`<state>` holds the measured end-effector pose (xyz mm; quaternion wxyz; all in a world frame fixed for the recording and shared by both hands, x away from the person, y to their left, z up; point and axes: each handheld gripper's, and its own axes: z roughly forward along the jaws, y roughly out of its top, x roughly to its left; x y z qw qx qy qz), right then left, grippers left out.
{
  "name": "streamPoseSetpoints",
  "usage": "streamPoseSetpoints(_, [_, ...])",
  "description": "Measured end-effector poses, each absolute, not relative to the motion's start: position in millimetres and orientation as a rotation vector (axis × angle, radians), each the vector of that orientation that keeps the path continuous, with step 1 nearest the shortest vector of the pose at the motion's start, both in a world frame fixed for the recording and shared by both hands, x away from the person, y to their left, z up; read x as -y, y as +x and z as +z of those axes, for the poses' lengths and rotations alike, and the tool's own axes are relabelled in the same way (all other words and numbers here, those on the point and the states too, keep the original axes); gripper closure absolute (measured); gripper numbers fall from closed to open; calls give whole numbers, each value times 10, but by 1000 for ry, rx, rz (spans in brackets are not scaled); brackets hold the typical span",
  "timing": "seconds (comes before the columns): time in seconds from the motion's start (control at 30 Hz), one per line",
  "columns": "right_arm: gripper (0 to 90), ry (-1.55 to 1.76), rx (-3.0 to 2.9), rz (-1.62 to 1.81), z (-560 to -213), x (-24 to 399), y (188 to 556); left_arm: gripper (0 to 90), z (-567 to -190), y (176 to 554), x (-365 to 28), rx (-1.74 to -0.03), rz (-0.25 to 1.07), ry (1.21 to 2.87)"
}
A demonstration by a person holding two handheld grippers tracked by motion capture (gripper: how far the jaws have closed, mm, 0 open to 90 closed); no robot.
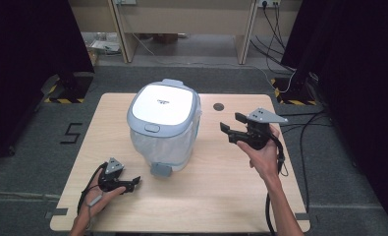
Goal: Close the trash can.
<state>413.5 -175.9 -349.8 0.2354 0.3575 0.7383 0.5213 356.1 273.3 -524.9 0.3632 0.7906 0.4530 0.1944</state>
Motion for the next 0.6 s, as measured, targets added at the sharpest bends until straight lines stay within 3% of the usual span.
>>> streamPoseSetpoints(0.6, [283, 1021, -2058, 1362, -3927, 1889, 3909, 143, -5249, 3561, -2732, -1167, 500, 2034])
